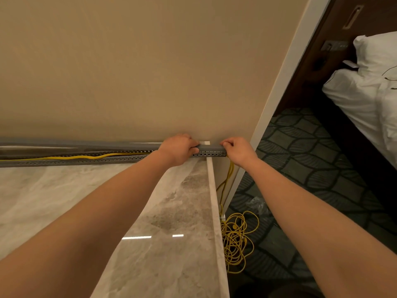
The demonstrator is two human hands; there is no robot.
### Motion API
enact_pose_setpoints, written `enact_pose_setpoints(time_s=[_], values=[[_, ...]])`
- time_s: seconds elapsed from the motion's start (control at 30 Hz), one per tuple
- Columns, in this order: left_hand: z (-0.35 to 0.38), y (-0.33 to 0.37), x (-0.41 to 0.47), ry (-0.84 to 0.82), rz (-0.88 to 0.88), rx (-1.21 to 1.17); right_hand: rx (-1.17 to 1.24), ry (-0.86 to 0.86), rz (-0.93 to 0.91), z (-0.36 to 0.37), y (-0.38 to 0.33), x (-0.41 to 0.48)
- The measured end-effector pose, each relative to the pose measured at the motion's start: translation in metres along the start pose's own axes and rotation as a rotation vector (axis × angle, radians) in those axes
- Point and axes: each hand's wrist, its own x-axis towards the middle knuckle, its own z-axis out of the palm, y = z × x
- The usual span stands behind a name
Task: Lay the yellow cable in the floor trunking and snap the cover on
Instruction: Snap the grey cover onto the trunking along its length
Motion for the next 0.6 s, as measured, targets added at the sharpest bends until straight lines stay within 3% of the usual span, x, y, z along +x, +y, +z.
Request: enact_pose_setpoints(time_s=[0.23,0.37,0.6], values=[[0.003,0.005,-0.003,0.024,-0.006,0.04,-0.189,-0.118,-0.145,-0.009,0.008,-0.008],[0.003,0.015,-0.004,0.033,0.016,0.034,-0.289,-0.019,-0.193,-0.008,0.008,-0.01],[0.007,0.053,0.008,0.153,0.052,0.183,-0.4,-0.019,-0.272,-0.013,0.003,-0.013]])
